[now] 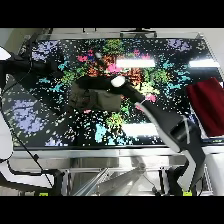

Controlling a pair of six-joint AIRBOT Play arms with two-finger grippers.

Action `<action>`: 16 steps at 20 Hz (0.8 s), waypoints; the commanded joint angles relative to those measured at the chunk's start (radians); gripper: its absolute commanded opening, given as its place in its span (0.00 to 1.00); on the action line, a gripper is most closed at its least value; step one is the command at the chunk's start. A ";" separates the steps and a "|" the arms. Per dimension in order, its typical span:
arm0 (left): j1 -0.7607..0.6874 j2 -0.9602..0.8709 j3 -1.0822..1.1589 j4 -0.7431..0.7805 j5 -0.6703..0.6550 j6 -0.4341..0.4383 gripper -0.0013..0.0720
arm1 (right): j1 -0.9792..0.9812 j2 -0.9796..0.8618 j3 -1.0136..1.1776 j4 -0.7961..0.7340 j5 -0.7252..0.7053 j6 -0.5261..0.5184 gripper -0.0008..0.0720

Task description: Fold the shirts.

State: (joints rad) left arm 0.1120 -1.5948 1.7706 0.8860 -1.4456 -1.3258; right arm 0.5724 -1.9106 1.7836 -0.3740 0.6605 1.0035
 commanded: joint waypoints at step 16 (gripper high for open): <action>0.005 0.000 0.022 0.000 -0.064 0.000 0.02 | -0.281 -0.074 -0.149 -0.480 0.390 0.552 0.88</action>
State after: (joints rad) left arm 0.1162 -1.5948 1.7912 0.8860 -1.5085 -1.3262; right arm 0.2611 -1.9373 1.6444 -0.9230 1.1149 1.5612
